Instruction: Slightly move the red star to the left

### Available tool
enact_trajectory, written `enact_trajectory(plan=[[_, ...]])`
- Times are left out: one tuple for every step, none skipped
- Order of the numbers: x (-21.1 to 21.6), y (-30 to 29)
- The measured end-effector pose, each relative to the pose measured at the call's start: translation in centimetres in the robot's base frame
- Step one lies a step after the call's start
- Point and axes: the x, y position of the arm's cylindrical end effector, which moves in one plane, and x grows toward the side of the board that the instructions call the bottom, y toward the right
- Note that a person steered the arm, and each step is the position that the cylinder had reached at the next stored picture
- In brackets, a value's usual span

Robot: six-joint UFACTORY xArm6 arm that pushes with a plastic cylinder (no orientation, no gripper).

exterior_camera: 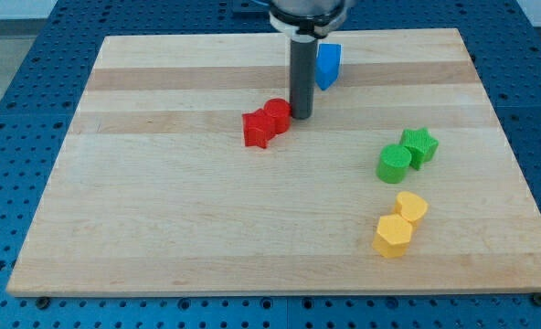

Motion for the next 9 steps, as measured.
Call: enact_trajectory(plan=[[0.0, -2.3], [0.0, -3.6], [0.0, -4.7], [0.0, -4.8], [0.1, -2.0], [1.9, -1.3], [3.7, -2.3], [4.9, -3.7], [5.4, -5.0]])
